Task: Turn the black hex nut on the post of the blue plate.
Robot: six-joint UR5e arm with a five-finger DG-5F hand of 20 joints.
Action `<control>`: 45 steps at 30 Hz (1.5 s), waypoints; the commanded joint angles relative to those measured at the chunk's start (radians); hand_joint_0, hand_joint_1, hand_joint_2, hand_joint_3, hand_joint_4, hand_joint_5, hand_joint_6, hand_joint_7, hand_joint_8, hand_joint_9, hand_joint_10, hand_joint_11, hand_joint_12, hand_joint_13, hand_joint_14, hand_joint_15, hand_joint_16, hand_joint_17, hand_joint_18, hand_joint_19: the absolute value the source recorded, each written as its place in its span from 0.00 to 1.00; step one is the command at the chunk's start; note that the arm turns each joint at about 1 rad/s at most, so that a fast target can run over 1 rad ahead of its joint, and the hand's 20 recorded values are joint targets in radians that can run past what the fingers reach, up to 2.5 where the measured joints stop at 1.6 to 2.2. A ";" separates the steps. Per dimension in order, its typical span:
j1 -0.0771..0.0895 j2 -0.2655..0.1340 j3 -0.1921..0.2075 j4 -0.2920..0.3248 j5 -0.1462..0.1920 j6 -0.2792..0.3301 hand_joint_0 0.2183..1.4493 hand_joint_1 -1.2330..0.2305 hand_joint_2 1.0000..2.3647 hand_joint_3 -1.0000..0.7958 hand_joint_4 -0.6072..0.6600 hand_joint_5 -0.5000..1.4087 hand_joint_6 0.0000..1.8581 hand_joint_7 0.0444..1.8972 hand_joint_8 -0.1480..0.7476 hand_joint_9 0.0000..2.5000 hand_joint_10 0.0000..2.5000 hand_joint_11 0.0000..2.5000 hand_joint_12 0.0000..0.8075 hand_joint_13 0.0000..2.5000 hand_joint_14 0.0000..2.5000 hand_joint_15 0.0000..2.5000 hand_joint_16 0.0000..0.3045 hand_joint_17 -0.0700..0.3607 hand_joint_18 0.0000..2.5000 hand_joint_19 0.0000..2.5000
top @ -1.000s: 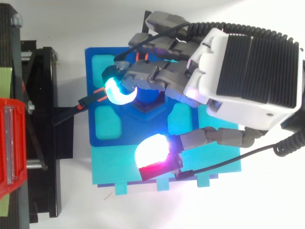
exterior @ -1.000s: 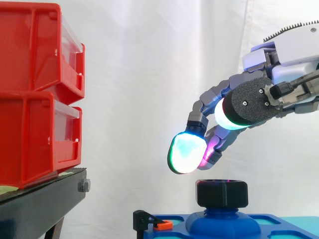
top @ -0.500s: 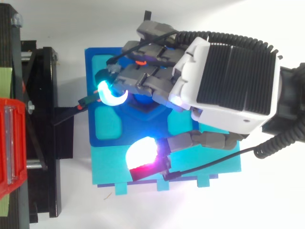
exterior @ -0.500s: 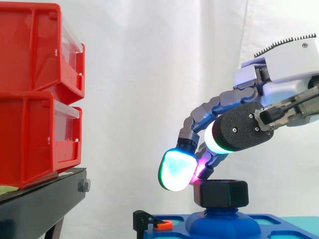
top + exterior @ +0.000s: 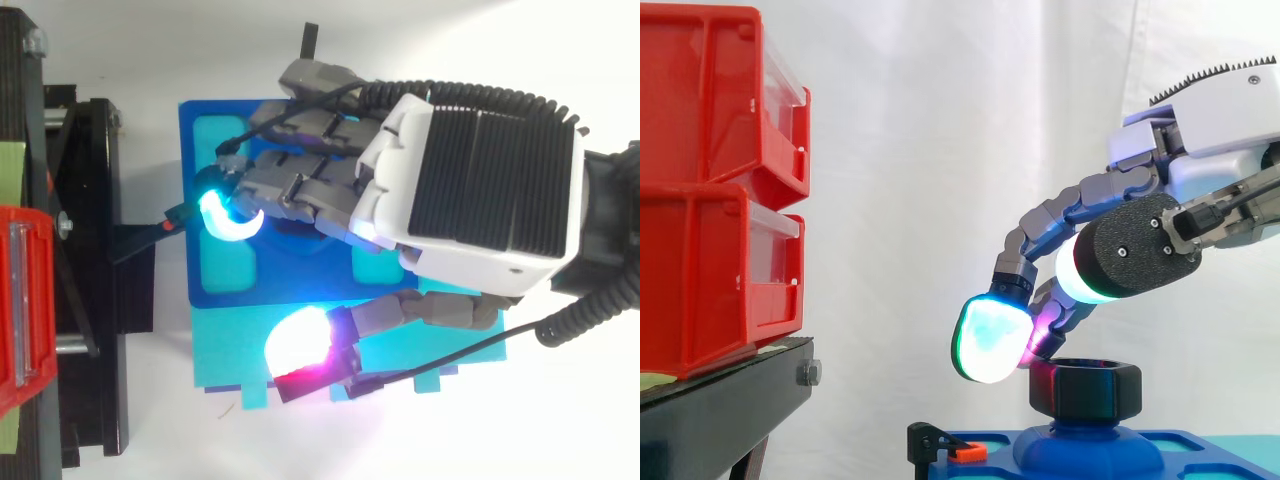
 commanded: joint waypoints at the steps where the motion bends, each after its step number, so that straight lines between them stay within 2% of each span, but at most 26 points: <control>1: 0.001 0.000 0.000 -0.001 -0.004 -0.002 0.22 0.54 0.00 0.28 0.71 0.18 0.27 0.40 0.53 0.28 0.00 0.02 0.49 0.18 0.00 0.01 0.20 0.48 0.09 0.04; 11: -0.005 0.000 0.000 -0.024 -0.007 -0.002 0.22 0.54 0.00 0.28 0.71 0.18 0.27 0.40 0.53 0.28 0.00 0.02 0.49 0.18 0.00 0.01 0.20 0.48 0.09 0.05; 17: -0.017 0.000 0.000 -0.033 -0.041 -0.002 0.22 0.54 0.00 0.28 0.71 0.18 0.27 0.40 0.53 0.28 0.00 0.02 0.49 0.18 0.00 0.01 0.20 0.48 0.09 0.05; 20: -0.020 0.000 0.000 -0.039 -0.045 -0.002 0.22 0.54 0.00 0.28 0.71 0.18 0.27 0.40 0.53 0.28 0.00 0.02 0.49 0.18 0.00 0.01 0.20 0.48 0.09 0.05; 23: -0.029 0.000 0.000 -0.048 -0.047 -0.003 0.22 0.54 0.00 0.28 0.71 0.18 0.27 0.40 0.53 0.28 0.00 0.02 0.49 0.18 0.00 0.01 0.20 0.48 0.09 0.05; 29: -0.052 0.000 0.000 -0.056 -0.082 -0.005 0.23 0.54 0.00 0.28 0.71 0.18 0.27 0.40 0.53 0.28 0.00 0.02 0.49 0.18 0.00 0.01 0.20 0.48 0.10 0.05; 39: -0.086 0.000 0.000 -0.062 -0.121 -0.012 0.23 0.54 0.00 0.28 0.72 0.18 0.27 0.40 0.54 0.29 0.00 0.02 0.49 0.19 0.00 0.01 0.20 0.48 0.10 0.05; 41: -0.098 0.000 0.000 -0.064 -0.137 -0.015 0.23 0.54 0.00 0.28 0.72 0.18 0.27 0.40 0.54 0.29 0.00 0.02 0.49 0.19 0.00 0.01 0.20 0.48 0.10 0.05; 45: -0.109 0.000 0.000 -0.064 -0.153 -0.020 0.23 0.54 0.00 0.28 0.72 0.18 0.27 0.40 0.54 0.29 0.00 0.02 0.49 0.20 0.00 0.01 0.20 0.48 0.11 0.05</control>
